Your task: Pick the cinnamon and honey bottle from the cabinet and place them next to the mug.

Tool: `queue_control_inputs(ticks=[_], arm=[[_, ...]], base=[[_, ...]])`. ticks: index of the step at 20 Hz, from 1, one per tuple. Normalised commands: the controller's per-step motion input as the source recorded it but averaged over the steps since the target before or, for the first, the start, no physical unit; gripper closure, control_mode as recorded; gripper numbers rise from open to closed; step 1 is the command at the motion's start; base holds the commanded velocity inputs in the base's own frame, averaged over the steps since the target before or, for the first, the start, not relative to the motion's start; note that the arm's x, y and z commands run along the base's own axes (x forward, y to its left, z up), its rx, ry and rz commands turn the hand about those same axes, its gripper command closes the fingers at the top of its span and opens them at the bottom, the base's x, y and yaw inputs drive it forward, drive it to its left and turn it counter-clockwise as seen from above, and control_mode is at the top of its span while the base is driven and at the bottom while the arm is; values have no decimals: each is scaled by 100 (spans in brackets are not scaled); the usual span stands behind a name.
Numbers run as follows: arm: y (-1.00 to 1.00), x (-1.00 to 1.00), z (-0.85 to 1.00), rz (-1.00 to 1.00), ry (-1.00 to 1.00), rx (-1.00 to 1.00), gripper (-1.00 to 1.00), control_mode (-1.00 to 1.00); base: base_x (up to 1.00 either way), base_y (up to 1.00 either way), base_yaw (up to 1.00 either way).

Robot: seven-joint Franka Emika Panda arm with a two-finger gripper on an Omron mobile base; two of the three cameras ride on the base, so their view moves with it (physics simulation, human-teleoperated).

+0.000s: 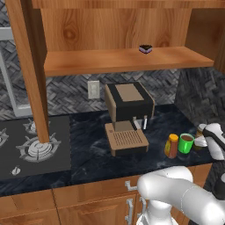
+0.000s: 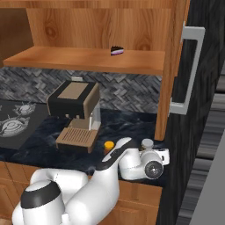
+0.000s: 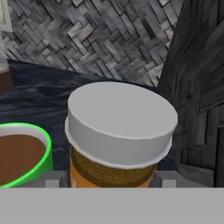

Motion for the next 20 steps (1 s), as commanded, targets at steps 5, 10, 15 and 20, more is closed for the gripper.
queue_control_inputs(ticks=[5,10,15,20], arm=[[0,0,6,0,0,0,-100,-100],[0,0,18,0,0,0,-100,-100],[1,0,38,0,-4,0,-100,-100],[5,-1,59,0,-11,0,-100,-100]], base=[[0,0,0],[0,0,0],[0,0,0],[0,0,0]])
